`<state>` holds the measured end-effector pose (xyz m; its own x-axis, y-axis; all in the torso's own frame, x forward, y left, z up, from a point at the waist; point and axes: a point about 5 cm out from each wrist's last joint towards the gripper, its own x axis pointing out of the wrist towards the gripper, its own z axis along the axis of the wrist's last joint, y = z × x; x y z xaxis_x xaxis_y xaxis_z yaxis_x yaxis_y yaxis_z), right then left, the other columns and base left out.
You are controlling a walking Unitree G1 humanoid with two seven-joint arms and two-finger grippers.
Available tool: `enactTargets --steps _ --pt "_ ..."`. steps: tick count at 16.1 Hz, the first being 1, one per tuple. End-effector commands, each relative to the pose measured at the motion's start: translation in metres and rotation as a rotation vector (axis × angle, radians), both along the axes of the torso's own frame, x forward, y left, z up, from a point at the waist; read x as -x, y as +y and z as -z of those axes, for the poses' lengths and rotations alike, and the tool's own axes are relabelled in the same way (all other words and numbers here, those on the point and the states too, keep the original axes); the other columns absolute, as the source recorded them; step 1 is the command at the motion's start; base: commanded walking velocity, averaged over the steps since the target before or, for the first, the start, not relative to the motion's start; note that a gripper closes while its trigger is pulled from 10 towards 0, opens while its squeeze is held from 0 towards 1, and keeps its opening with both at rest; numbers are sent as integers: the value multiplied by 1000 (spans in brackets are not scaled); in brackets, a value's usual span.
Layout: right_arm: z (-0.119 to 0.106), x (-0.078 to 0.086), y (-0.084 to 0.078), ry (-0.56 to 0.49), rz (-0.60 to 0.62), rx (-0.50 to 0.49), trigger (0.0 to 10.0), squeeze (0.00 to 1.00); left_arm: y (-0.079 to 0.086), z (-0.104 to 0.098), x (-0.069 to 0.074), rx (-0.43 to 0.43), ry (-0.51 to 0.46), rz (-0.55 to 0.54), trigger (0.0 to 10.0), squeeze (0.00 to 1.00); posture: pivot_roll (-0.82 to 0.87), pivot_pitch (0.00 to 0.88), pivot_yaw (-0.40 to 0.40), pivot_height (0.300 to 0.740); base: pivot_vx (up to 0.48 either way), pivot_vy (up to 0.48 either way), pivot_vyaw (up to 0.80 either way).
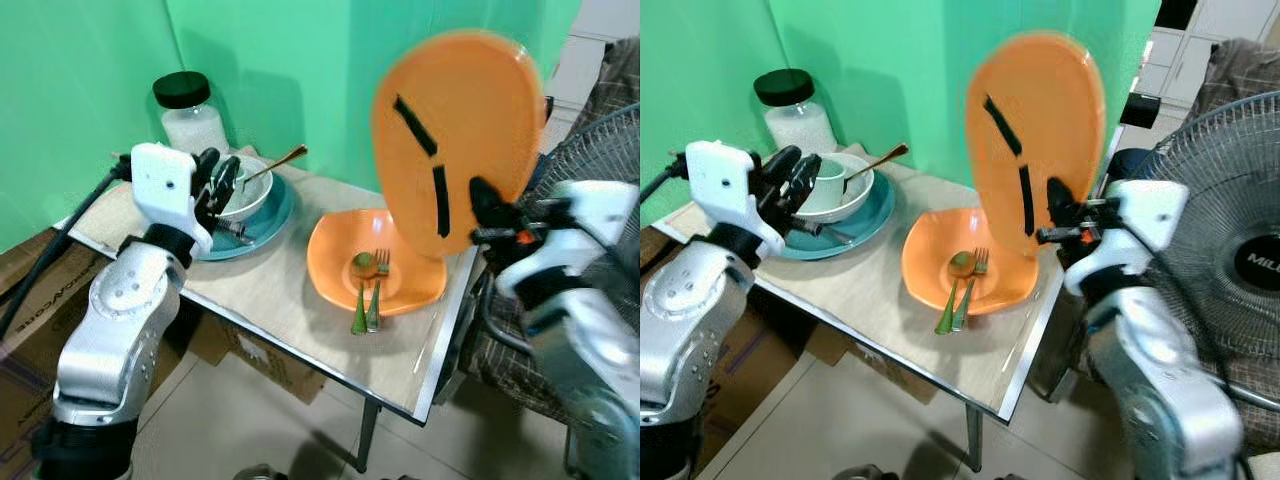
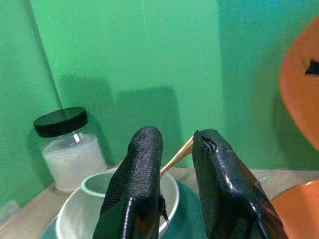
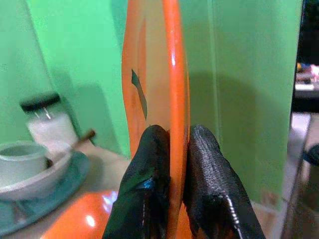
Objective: Setting the table
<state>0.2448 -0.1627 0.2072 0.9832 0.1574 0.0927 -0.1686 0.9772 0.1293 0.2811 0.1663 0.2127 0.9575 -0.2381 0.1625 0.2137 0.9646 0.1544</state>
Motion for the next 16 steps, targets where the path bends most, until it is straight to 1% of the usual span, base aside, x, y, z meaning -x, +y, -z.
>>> enactTargets --steps 1,3,5,10,12,13,15,16 --pt "-11 -4 6 -67 -4 6 10000 0 2 3 -2 -29 6 -18 10000 0 43 0 35 740 0 0 0" --pt "-7 -7 9 -63 7 15 10000 0 2 6 -4 -40 5 -44 10000 0 43 0 29 740 -124 0 0" --pt "-2 -10 9 -48 37 22 10000 0 0 8 -4 -45 -3 -39 10000 0 40 0 24 740 -300 0 0" --pt "-3 -13 10 -71 53 56 10000 0 -4 10 -4 -53 -13 -29 10000 0 37 0 23 740 -346 0 0" --pt "-6 -13 9 -89 57 41 10000 0 -4 10 -5 -62 -11 -42 10000 0 37 0 23 740 0 0 0" --pt "-8 -13 9 -98 62 30 10000 0 -3 9 -6 -60 -10 -44 10000 0 37 0 24 740 0 0 0" --pt "-13 -14 -1 -143 157 48 10000 0 -4 9 -7 -80 -19 -73 10000 0 36 0 28 740 0 0 0" --pt "-16 -14 -5 -157 176 29 10000 0 -5 9 -8 -99 -39 -101 10000 0 36 0 28 740 0 0 0"
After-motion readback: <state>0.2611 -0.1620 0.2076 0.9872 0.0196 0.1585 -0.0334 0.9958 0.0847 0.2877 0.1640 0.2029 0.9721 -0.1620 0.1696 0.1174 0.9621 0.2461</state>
